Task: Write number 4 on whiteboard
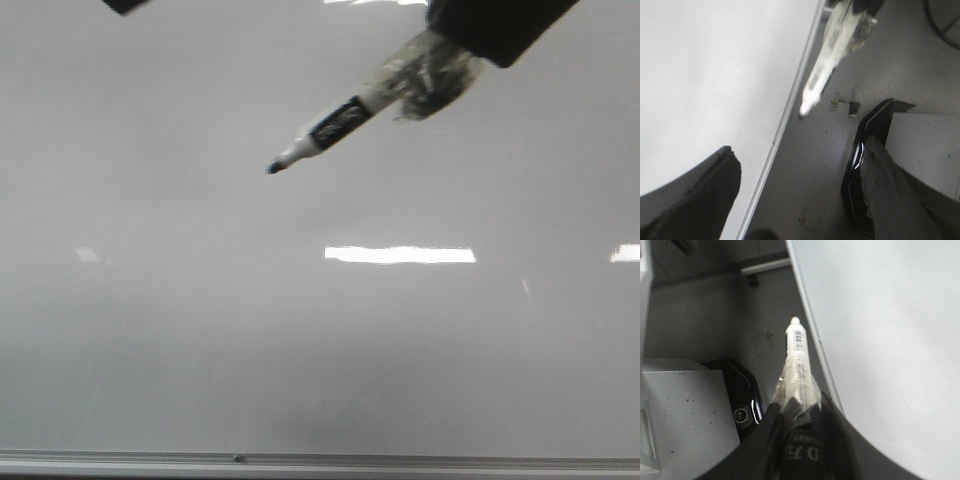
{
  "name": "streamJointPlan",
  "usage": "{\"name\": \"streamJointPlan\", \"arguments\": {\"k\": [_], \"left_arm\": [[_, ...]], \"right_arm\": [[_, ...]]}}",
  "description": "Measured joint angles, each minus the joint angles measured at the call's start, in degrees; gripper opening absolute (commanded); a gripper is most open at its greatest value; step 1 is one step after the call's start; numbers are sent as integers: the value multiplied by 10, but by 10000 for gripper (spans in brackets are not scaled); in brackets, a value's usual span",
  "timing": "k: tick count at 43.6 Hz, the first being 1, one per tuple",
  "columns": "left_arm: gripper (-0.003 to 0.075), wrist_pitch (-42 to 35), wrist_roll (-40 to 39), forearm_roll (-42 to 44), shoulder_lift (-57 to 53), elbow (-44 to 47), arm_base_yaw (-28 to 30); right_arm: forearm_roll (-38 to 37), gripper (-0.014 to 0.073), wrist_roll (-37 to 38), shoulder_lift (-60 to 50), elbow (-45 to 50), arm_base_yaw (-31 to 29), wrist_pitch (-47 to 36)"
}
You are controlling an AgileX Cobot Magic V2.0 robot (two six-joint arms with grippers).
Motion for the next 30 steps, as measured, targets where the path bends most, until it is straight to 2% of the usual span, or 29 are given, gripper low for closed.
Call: {"name": "streamJointPlan", "arguments": {"k": [8, 13, 22, 30], "left_arm": [[493, 4, -69, 4, -58, 16, 97], [493, 4, -77, 4, -86, 40, 139], [493, 1, -79, 4, -96, 65, 159], [493, -8, -79, 4, -96, 68, 159]], "right_arm": [[-111, -69, 184, -62, -1, -46, 20], [-138, -69, 271, -129, 38, -75, -21], [-141, -69, 343, -220, 174, -109, -208], [-141, -69, 350, -207, 221, -110, -331]]}}
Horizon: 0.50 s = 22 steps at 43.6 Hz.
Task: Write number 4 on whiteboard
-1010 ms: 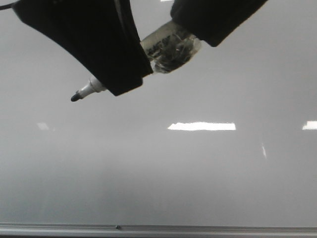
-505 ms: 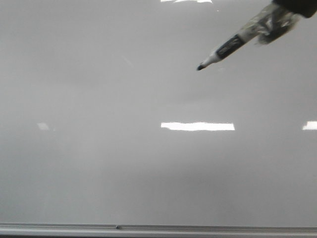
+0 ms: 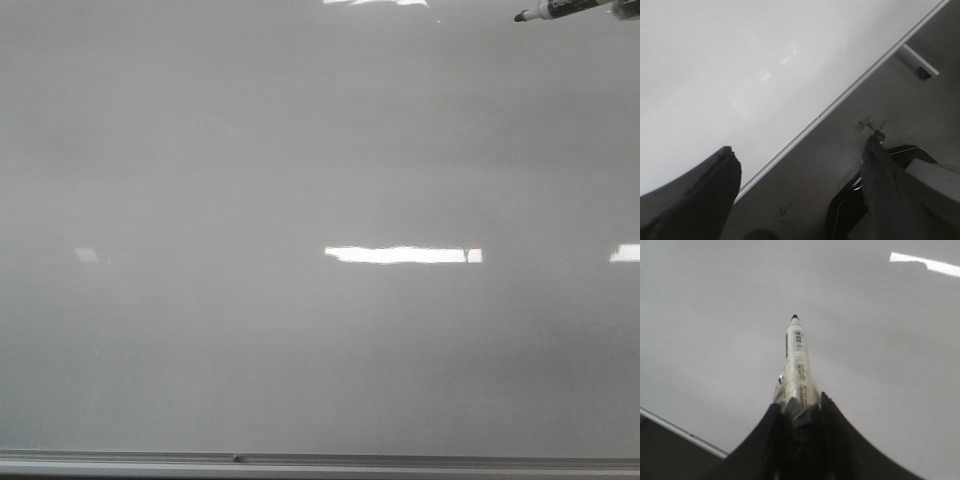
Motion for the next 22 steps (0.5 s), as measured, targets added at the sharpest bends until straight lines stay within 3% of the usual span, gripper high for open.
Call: {"name": "streamJointPlan", "arguments": {"k": [13, 22], "left_arm": [[493, -5, 0, 0, 0, 0, 0], [492, -6, 0, 0, 0, 0, 0]], "right_arm": [[0, -69, 1, 76, 1, 0, -112], [0, -69, 2, 133, -43, 0, -124]]}}
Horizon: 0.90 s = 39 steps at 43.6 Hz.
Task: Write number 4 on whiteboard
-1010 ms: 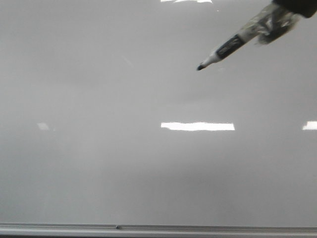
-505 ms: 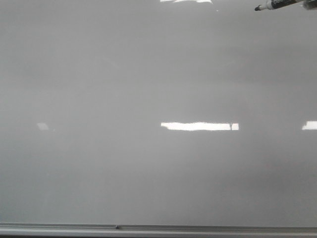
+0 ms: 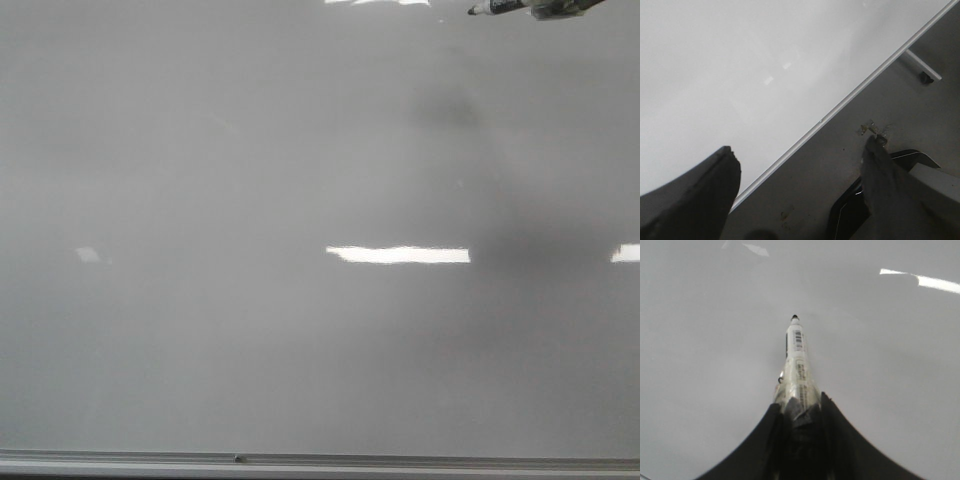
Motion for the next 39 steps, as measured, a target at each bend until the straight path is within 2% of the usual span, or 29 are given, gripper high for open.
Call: {"name": "streamJointPlan", "arguments": {"k": [15, 27, 32, 39], "left_arm": [[493, 0, 0, 0, 0, 0, 0], [493, 0, 0, -1, 0, 0, 0], [493, 0, 0, -1, 0, 0, 0], [493, 0, 0, -1, 0, 0, 0]], "right_arm": [[0, -69, 0, 93, -39, 0, -2], [0, -69, -24, 152, -40, 42, 46], [0, -69, -28, 149, -40, 29, 53], [0, -69, -31, 136, -40, -20, 94]]}}
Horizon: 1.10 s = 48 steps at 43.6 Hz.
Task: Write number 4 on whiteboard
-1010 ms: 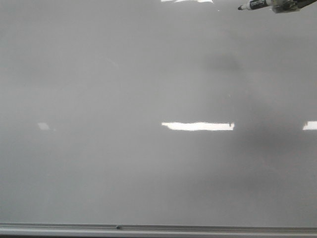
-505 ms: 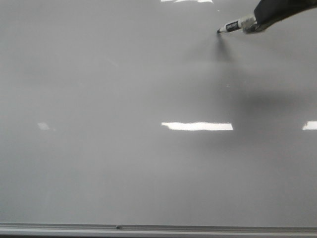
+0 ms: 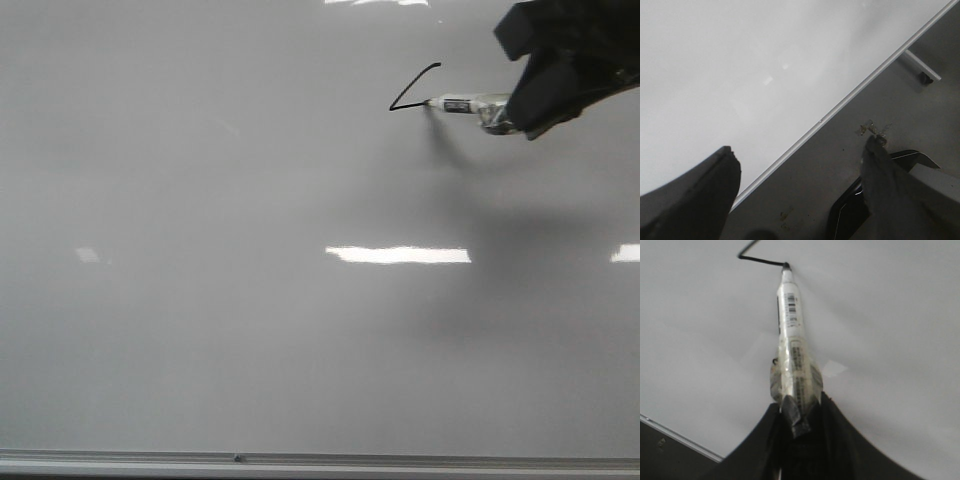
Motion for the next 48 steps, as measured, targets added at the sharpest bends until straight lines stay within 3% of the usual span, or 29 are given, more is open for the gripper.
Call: {"name": "streamJointPlan", "arguments": {"k": [8, 19, 30, 43, 48], "left_arm": [[493, 0, 0, 0, 0, 0, 0], [493, -1, 0, 0, 0, 0, 0], [493, -1, -1, 0, 0, 0, 0], [493, -1, -1, 0, 0, 0, 0], [493, -1, -1, 0, 0, 0, 0]], "right_arm": [[-1, -71, 0, -4, 0, -29, 23], [-3, -71, 0, -33, 0, 12, -17], [-3, -71, 0, 8, 0, 14, -48], [-3, -71, -12, 86, -1, 20, 93], [-3, -71, -25, 84, -1, 20, 106]]}}
